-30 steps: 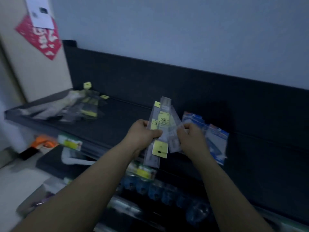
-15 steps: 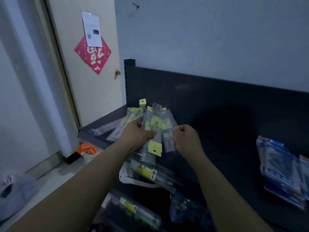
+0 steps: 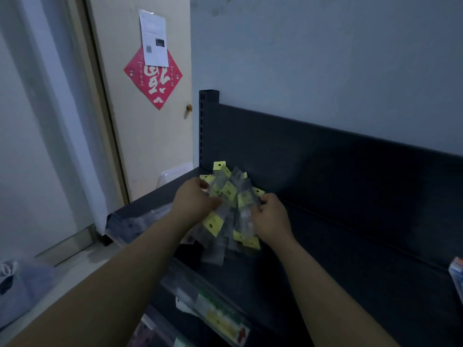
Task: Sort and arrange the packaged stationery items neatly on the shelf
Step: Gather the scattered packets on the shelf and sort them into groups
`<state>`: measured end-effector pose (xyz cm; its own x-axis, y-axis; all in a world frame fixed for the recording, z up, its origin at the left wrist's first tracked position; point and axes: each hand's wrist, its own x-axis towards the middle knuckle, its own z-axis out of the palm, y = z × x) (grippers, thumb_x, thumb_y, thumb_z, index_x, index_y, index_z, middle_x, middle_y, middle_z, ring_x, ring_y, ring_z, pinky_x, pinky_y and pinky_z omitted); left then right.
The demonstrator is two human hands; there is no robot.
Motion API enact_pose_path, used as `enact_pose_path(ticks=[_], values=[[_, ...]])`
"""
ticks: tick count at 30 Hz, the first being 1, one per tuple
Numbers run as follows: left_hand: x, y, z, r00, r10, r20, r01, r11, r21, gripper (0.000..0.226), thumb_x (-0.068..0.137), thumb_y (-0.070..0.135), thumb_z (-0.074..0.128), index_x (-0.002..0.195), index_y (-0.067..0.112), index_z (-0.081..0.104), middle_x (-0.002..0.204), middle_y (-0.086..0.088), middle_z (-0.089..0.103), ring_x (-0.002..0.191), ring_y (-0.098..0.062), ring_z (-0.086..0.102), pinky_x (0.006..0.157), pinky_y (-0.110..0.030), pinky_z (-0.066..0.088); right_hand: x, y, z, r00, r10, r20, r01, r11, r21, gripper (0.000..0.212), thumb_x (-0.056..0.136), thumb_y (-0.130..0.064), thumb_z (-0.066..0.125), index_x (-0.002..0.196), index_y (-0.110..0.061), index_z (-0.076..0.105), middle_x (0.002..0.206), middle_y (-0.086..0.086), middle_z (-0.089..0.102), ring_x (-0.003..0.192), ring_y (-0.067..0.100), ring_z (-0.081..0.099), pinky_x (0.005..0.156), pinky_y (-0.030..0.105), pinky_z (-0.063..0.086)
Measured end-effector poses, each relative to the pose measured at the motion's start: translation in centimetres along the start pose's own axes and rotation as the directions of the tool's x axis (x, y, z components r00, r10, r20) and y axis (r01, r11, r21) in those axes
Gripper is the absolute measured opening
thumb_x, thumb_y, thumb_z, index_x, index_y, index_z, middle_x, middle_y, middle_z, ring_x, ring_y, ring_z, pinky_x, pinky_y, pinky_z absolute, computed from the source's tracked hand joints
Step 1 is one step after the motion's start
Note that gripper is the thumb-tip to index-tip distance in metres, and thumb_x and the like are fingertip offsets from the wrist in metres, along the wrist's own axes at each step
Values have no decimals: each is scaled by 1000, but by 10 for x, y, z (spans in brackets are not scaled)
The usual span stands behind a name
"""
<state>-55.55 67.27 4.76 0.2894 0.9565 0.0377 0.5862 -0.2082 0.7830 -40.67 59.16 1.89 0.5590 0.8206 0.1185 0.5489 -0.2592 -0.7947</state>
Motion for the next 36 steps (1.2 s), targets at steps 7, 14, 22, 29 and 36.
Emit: enact_pose_path(ticks=[7, 14, 22, 29, 36], values=[[24, -16, 6, 998, 6, 56, -20, 969, 244, 59, 80, 38, 74, 128, 8, 56, 125, -7, 61, 106, -21, 60, 84, -27, 45, 20, 5, 4, 996, 1, 93, 33, 931, -363, 19, 92, -27, 50, 79, -13, 48, 81, 2, 53, 72, 20, 50, 51, 29, 31], [32, -18, 6, 986, 139, 89, -164, 900, 405, 56, 83, 52, 61, 123, 12, 59, 128, -11, 58, 117, -31, 52, 96, -42, 47, 17, 0, -1, 992, 24, 126, 26, 925, -378, 18, 94, -28, 48, 91, -11, 55, 91, 4, 57, 80, 20, 53, 68, 32, 44], [11, 11, 7, 837, 498, 227, -545, 717, 436, 38, 92, 35, 50, 125, 20, 60, 124, -5, 61, 112, -27, 55, 90, -37, 48, -16, -17, -16, 1000, -4, -14, -2, 911, -412, 34, 96, -26, 48, 126, -11, 55, 123, 5, 60, 108, 20, 56, 89, 31, 47], [-21, 26, 21, 683, 662, 308, -731, 627, 270, 40, 96, 35, 46, 132, 22, 53, 131, 2, 57, 119, -19, 51, 97, -34, 43, -74, -21, -38, 968, -58, -245, -67, 881, -469, 29, 96, -24, 49, 120, -9, 57, 118, 7, 61, 105, 20, 56, 89, 31, 45], [-76, 49, 50, 507, 778, 371, -852, 517, 80, 40, 94, 36, 48, 132, 23, 53, 124, 2, 59, 114, -20, 53, 97, -36, 42, -147, -8, -74, 915, 23, -402, -221, 864, -453, 37, 94, -26, 51, 130, -14, 54, 128, 6, 59, 113, 20, 56, 95, 30, 44]])
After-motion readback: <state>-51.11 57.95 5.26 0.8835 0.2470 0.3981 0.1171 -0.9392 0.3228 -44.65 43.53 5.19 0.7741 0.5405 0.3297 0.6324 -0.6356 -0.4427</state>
